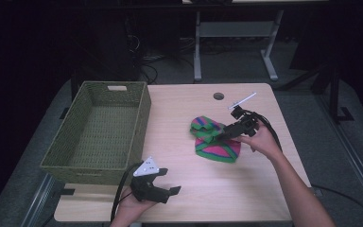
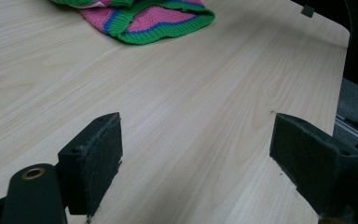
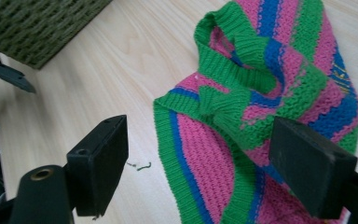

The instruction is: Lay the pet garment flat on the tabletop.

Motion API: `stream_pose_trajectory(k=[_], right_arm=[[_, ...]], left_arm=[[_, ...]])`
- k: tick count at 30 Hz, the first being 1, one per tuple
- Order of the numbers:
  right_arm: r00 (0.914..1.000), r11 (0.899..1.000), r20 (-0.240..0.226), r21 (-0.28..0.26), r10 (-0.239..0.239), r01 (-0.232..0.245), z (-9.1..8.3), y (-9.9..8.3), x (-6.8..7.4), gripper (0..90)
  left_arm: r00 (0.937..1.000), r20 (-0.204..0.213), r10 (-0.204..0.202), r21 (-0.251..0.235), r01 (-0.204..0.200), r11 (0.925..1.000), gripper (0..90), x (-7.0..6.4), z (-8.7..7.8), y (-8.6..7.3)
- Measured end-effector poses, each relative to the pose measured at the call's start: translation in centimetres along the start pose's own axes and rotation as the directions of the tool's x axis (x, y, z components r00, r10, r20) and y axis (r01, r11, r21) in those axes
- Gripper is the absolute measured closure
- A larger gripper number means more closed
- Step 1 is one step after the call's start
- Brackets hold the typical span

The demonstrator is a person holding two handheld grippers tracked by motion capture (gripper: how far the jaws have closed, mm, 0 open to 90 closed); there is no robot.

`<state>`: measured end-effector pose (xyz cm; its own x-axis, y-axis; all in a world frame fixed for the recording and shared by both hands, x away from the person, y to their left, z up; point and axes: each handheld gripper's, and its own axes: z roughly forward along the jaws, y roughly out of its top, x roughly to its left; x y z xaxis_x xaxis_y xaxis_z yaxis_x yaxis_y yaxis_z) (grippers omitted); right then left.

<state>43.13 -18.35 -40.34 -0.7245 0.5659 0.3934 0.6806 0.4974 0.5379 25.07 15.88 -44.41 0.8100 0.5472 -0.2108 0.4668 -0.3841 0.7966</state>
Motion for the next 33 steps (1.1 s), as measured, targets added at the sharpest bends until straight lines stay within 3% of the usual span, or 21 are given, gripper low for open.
stream_pose_trajectory(k=[11, 22, 29, 32, 33], right_arm=[[0.9979, 1.000, 0.065, 0.015, 0.000, -0.001, 1.2, 0.3, -0.3, 21.7], [0.9899, 0.999, 0.142, 0.033, 0.003, -0.008, 2.5, 0.8, -0.3, 22.5], [0.9758, 0.997, 0.219, 0.080, -0.004, -0.014, 4.1, 0.9, -0.3, 23.0], [0.9742, 0.996, 0.226, 0.090, -0.003, -0.018, 4.8, 0.9, -0.3, 23.1], [0.9696, 0.994, 0.244, 0.110, -0.013, -0.015, 5.3, 0.8, -0.2, 23.2]], left_arm=[[1.0000, 0.002, -0.002, 0.000, 0.002, 1.0000, 16.7, -0.1, 0.0, 0.0], [1.0000, 0.006, -0.004, 0.001, 0.004, 1.0000, 16.7, -0.1, 0.1, 0.0], [1.0000, 0.003, -0.003, -0.001, 0.003, 1.0000, 16.7, -0.1, -0.1, 0.0], [1.0000, 0.005, -0.006, -0.004, 0.006, 1.0000, 16.7, -0.1, -0.1, 0.0], [1.0000, 0.004, -0.003, -0.002, 0.003, 1.0000, 16.7, 0.0, -0.1, 0.0]])
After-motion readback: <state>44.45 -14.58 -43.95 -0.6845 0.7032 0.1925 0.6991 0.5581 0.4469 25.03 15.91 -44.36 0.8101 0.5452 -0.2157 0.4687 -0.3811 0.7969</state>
